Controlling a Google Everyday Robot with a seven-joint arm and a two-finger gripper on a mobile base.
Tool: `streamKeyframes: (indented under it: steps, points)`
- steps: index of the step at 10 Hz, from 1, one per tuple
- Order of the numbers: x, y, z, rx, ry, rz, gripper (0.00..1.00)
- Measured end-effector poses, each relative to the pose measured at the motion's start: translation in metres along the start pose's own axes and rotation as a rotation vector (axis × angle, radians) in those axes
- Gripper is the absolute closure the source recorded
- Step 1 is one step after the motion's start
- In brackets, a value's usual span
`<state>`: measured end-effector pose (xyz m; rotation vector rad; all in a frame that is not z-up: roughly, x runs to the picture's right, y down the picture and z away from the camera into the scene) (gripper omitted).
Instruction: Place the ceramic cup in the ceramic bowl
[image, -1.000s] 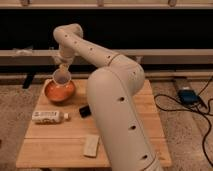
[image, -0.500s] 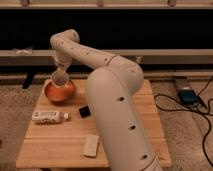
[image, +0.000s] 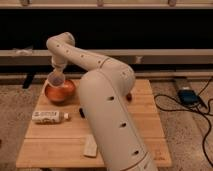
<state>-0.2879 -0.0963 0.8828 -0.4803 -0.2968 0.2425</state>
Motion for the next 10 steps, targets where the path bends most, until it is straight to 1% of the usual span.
streamKeyframes:
  steps: [1,2,10]
  points:
    - [0.0063,-0.0034,0.0054,0.009,0.008,0.0,0.25]
    - [0.0089,-0.0029,0.0097,0.014,0.01,-0.006,0.2]
    - [0.0064,-0.0014,0.0108,0.014,0.008,-0.008,0.2]
